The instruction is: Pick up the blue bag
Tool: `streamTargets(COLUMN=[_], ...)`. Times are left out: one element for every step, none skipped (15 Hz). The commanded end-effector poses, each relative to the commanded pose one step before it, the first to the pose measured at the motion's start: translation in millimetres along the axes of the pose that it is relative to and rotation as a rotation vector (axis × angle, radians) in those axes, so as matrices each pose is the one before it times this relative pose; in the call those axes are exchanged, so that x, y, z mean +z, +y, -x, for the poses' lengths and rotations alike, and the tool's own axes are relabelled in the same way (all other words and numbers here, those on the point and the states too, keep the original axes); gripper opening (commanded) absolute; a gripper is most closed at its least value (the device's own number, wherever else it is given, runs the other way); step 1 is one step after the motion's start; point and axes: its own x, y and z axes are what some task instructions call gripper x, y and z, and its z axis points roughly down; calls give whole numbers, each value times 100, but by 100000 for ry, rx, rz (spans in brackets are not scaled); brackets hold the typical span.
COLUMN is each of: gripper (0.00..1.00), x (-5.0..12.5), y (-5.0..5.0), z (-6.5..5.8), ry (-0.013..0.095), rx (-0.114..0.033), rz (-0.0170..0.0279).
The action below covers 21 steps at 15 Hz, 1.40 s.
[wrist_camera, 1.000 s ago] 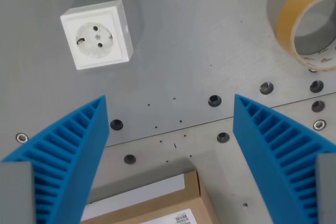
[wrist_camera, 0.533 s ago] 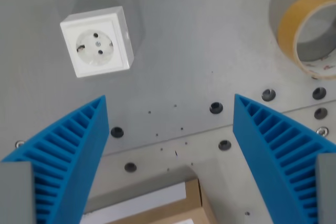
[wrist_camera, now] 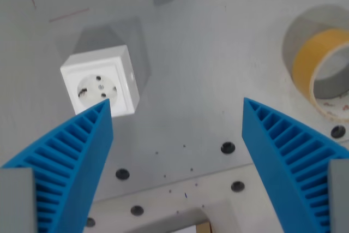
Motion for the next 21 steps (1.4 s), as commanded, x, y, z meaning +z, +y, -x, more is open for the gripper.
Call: streamTargets(gripper=[100,100,100,100,100,100,100,100,100,100,100,100,100,100,100,100,100,100,100,100,100], x=[1103,500,500,500,500,500,500,500,500,500,500,500,500,500,500,500,500,500,500,500,500], y=[210,-2,-2,-1,-1,-4,-12,-19,-24,-31,-35,-35,-25,-12,1,9,9,5,-8,-23,-36], z=[-1922,-429,-479,-500,-500,-500,-500,-500,-500,-500,-500,-500,-500,-500,-500,-500,-500,-500,-500,-470,-418], ry=[-1461,311,351,392,-10,-114,72,64,-149,-16,175,573,250,270,335,511,245,259,-122,-168,-64], rx=[1929,327,385,401,412,382,325,366,387,260,312,293,225,212,213,151,182,173,120,121,72], rz=[23,-89,-115,-98,-61,-54,-84,-90,-77,-91,-166,-221,-169,-179,-194,-224,-220,-231,-149,-156,-197])
